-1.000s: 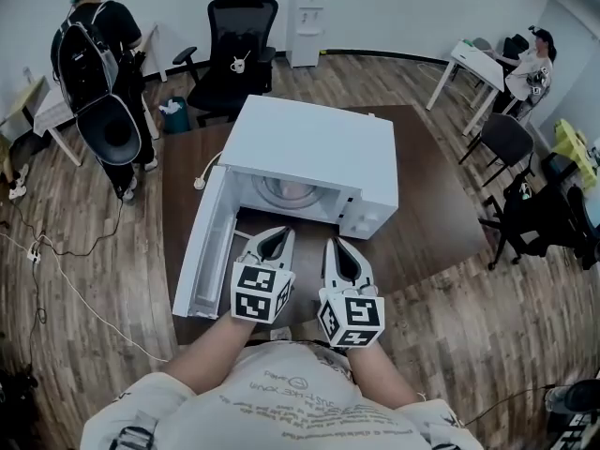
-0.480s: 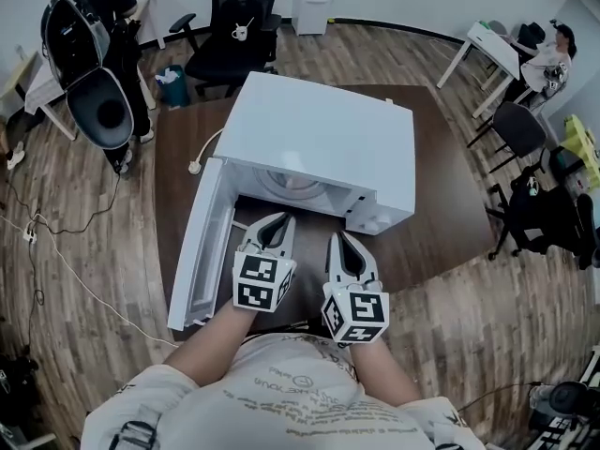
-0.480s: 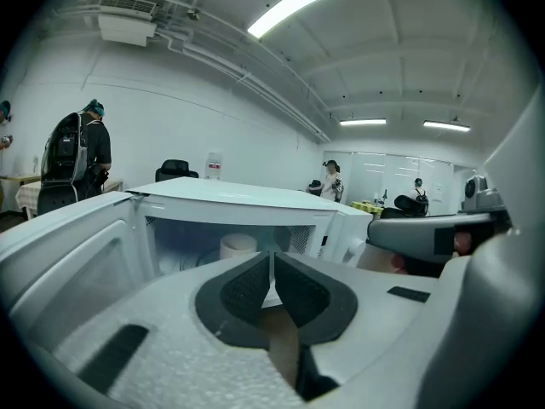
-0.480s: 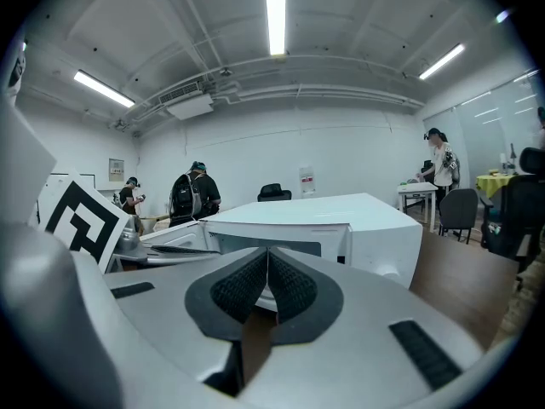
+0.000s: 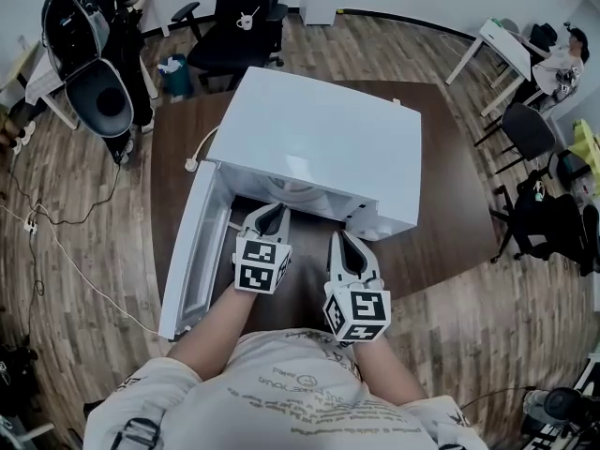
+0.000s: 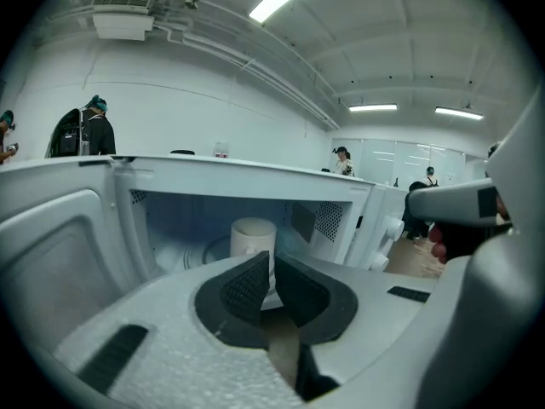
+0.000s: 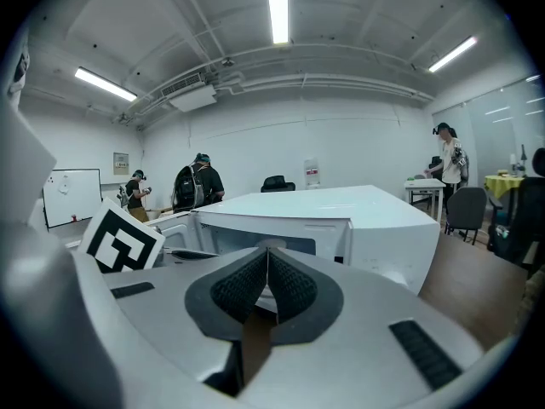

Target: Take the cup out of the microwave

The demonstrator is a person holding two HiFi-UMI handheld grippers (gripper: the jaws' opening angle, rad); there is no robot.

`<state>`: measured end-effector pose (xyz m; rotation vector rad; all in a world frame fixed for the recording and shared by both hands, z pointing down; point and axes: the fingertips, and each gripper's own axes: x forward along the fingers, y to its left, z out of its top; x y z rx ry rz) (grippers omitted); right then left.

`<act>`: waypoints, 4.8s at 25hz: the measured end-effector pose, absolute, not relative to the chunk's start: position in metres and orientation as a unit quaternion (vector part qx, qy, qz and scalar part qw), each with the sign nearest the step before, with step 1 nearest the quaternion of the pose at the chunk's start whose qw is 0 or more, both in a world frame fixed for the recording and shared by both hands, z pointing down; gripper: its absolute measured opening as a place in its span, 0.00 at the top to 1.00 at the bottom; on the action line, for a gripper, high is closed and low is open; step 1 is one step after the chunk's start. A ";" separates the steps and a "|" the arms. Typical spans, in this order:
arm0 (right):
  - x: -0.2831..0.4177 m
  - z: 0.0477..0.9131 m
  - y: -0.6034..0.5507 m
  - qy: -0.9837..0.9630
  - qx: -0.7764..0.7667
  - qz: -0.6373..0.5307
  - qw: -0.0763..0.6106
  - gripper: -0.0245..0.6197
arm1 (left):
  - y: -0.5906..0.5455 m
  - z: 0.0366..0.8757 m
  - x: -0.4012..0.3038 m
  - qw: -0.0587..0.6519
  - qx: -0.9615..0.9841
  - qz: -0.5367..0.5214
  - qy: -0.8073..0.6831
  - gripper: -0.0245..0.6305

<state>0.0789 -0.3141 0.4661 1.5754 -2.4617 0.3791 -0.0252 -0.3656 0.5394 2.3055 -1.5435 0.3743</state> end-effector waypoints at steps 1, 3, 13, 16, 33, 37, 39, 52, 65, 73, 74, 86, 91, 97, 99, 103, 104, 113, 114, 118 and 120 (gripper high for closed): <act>0.081 0.468 -0.315 -0.831 0.532 0.129 0.099 0.94 | -0.370 0.546 -0.023 0.171 0.812 0.137 -0.541 0.94; 0.086 0.471 -0.317 -0.830 0.533 0.133 0.103 0.94 | -0.378 0.556 -0.022 0.171 0.811 0.143 -0.540 0.93; 0.126 0.480 -0.315 -0.809 0.559 0.146 0.112 0.94 | -0.414 0.589 -0.025 0.160 0.801 0.174 -0.550 0.82; 0.139 0.480 -0.312 -0.800 0.571 0.145 0.114 0.94 | -0.425 0.593 -0.025 0.159 0.799 0.176 -0.553 0.82; 0.181 0.486 -0.302 -0.766 0.613 0.156 0.110 0.94 | -0.443 0.606 0.009 0.185 0.821 0.175 -0.510 0.87; 0.186 0.489 -0.303 -0.763 0.617 0.158 0.111 0.94 | -0.442 0.606 0.023 0.191 0.835 0.170 -0.487 0.87; 0.187 0.490 -0.303 -0.762 0.618 0.159 0.112 0.94 | -0.438 0.606 0.030 0.193 0.843 0.168 -0.473 0.87; 0.191 0.494 -0.306 -0.758 0.620 0.161 0.121 0.94 | -0.424 0.604 0.067 0.167 0.886 0.138 -0.409 0.89; 0.176 0.491 -0.307 -0.767 0.610 0.157 0.121 0.94 | -0.404 0.585 0.078 0.087 0.902 0.149 -0.396 0.89; 0.156 0.495 -0.299 -0.780 0.594 0.155 0.118 0.94 | -0.378 0.572 0.067 0.086 0.906 0.131 -0.394 0.90; 0.152 0.495 -0.299 -0.783 0.591 0.155 0.117 0.94 | -0.374 0.569 0.064 0.088 0.905 0.130 -0.394 0.90; 0.093 0.486 -0.289 -0.827 0.538 0.138 0.087 0.94 | -0.311 0.528 0.034 0.080 0.907 0.121 -0.397 0.90; 0.081 0.476 -0.284 -0.840 0.521 0.127 0.080 0.94 | -0.286 0.503 0.027 0.102 0.912 0.093 -0.386 0.90; 0.071 0.469 -0.279 -0.847 0.512 0.117 0.081 0.94 | -0.267 0.479 0.023 0.075 0.918 0.081 -0.381 0.90; 0.070 0.468 -0.278 -0.848 0.511 0.114 0.080 0.94 | -0.265 0.478 0.023 0.075 0.919 0.076 -0.380 0.89; 0.070 0.468 -0.276 -0.850 0.508 0.113 0.078 0.94 | -0.266 0.475 0.023 0.072 0.919 0.071 -0.382 0.89; 0.070 0.468 -0.275 -0.851 0.507 0.113 0.078 0.94 | -0.266 0.475 0.023 0.073 0.918 0.070 -0.383 0.89; 0.071 0.471 -0.271 -0.851 0.508 0.109 0.081 0.94 | -0.265 0.477 0.023 0.073 0.917 0.068 -0.386 0.89; 0.071 0.471 -0.271 -0.850 0.508 0.109 0.081 0.94 | -0.265 0.477 0.023 0.073 0.917 0.068 -0.386 0.89; 0.072 0.471 -0.270 -0.849 0.510 0.110 0.081 0.94 | -0.265 0.478 0.024 0.073 0.917 0.069 -0.385 0.89; 0.072 0.470 -0.269 -0.850 0.509 0.110 0.080 0.94 | -0.265 0.477 0.024 0.072 0.917 0.070 -0.385 0.89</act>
